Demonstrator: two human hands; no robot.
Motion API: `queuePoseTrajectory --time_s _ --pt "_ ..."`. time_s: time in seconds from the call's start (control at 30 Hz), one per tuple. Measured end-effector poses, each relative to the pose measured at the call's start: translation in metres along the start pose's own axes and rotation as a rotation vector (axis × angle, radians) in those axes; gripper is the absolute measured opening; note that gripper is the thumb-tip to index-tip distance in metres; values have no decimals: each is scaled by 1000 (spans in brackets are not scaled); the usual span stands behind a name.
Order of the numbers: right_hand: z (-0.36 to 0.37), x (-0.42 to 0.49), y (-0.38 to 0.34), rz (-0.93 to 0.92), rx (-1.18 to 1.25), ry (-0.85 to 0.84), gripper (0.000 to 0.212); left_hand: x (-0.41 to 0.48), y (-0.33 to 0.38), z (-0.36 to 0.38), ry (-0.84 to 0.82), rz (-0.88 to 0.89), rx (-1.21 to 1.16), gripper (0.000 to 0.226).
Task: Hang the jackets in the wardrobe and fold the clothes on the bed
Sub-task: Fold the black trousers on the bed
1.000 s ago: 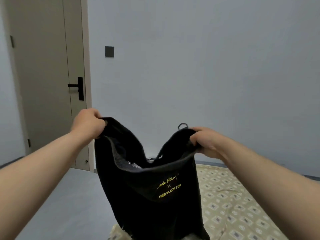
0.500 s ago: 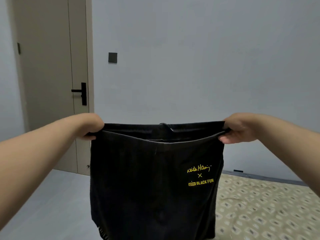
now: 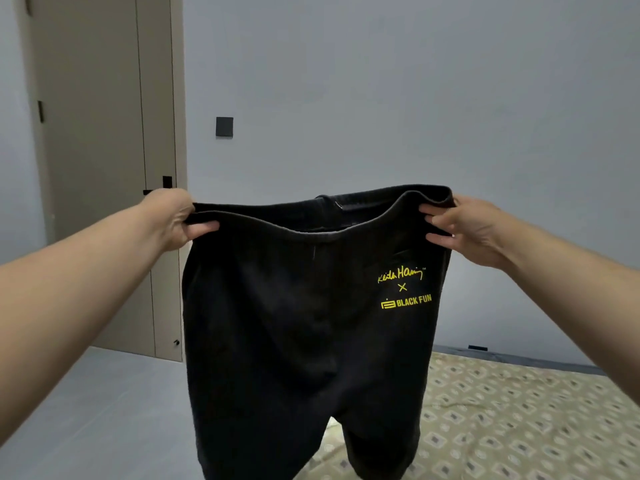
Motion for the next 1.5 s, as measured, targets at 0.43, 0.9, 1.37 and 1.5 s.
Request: queuePoseTrajectory --time_s 0.43,0.9,1.37,1.5 --pt "-8 -2 30 -107 -123 -51 20 -17 -10 6 -159 652 971 14" --pt "136 -132 59 118 -99 -1123 31 -49 -82 -16 -62 111 83 41" --pt "174 -114 39 -286 -343 -583 26 -147 -66 81 -727 195 292 24" --pt "164 -106 42 -273 -313 -510 21 -137 -53 58 -568 311 237 15"
Point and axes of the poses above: each hand's wrist, its own x-axis towards the middle knuckle, its own z-axis out of the palm, y = z × x, the point moved 10 cm from there along x, towards the middle knuckle, and after that the axes turned 3 degrees about z, right-handed, at the moved point
